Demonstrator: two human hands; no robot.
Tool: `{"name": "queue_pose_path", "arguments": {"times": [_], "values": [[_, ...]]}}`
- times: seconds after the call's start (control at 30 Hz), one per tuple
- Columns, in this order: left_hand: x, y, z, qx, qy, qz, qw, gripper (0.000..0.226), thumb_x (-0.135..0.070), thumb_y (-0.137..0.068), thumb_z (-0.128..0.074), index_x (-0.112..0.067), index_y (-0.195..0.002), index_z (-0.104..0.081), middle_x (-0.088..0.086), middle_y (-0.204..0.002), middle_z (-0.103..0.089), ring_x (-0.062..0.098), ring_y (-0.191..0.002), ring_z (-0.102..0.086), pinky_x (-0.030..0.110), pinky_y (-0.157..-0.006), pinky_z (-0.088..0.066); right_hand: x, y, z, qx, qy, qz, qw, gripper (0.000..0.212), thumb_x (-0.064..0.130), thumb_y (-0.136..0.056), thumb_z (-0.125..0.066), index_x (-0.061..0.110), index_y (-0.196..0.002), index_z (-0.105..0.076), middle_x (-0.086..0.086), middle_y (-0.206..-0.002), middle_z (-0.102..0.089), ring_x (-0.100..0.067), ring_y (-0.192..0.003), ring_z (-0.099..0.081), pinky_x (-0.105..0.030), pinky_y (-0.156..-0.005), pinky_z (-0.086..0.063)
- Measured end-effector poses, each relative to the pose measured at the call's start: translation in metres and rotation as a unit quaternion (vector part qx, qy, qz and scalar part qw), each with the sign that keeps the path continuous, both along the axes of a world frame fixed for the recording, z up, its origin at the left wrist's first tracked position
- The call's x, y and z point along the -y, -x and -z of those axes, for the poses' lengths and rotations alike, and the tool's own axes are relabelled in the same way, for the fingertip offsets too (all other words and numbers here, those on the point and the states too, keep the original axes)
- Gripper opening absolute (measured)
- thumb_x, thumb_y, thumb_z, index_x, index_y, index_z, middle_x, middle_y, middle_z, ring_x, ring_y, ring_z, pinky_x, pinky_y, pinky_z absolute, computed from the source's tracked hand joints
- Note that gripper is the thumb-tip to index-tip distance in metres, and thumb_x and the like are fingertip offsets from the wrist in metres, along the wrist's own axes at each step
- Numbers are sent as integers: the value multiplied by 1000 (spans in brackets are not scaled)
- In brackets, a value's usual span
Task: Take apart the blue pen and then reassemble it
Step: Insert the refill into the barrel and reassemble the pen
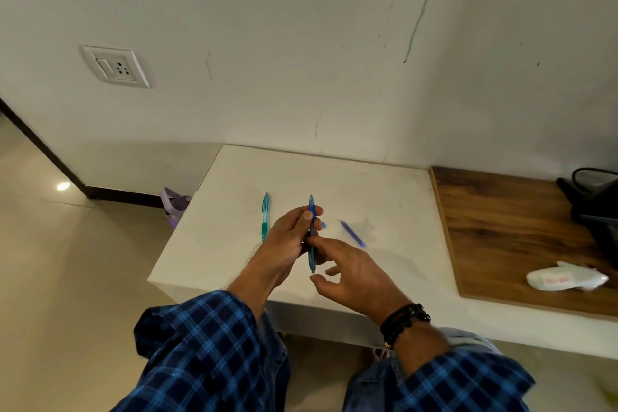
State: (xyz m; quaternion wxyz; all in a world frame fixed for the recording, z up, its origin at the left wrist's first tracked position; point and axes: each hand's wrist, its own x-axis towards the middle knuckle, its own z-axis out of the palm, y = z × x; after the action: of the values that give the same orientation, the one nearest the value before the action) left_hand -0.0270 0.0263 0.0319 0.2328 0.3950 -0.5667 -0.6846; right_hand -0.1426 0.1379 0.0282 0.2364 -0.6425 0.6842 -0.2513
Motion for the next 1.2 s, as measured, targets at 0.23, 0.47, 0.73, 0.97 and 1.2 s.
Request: {"name": "queue_pose_path", "arguments": {"times": [0.23, 0.47, 0.73, 0.97, 1.2], "values": [[-2, 0, 0, 13, -1, 0, 1000, 33, -33, -104, -38, -19, -123, -62, 6, -101, -65, 25, -96, -67, 51, -93, -56, 3, 2, 1, -22, -13, -10, 1000, 64, 41, -93, -67, 28, -150, -41, 3, -139, -59, -9, -115, -60, -16, -91, -51], [-2, -1, 1, 21, 10, 14, 1000, 33, -36, -104, -38, -22, -122, -62, 2, -96, -66, 22, -94, -68, 52, -93, -56, 3, 0, 2, -39, -3, -10, 999, 62, 41, -95, -65, 25, -150, -41, 2, -140, -59, -10, -119, -59, -20, -95, -51], [-5, -2, -1, 23, 25, 26, 999, 33, -34, -105, -37, -19, -122, -60, 1, -96, -65, 22, -92, -68, 49, -90, -58, 2, -2, -2, -51, -16, -9, 999, 61, 40, -95, -66, 24, -148, -43, 1, -139, -60, -11, -120, -60, -21, -98, -50], [-3, -1, -2, 12, 36, 15, 999, 33, -36, -105, -35, -22, -121, -60, 5, -97, -63, 19, -87, -67, 47, -83, -61, 6, -5, -2, -67, -8, -8, 998, 59, 37, -97, -63, 22, -149, -41, 0, -141, -58, -14, -123, -59, -24, -103, -48], [-3, -2, -2, 7, 46, 12, 999, 32, -35, -105, -35, -24, -120, -61, 4, -98, -64, 19, -90, -68, 43, -82, -61, 5, -5, 1, -78, -1, 1, 997, 59, 35, -97, -63, 22, -150, -41, 0, -140, -59, -14, -123, -60, -23, -102, -48]]}}
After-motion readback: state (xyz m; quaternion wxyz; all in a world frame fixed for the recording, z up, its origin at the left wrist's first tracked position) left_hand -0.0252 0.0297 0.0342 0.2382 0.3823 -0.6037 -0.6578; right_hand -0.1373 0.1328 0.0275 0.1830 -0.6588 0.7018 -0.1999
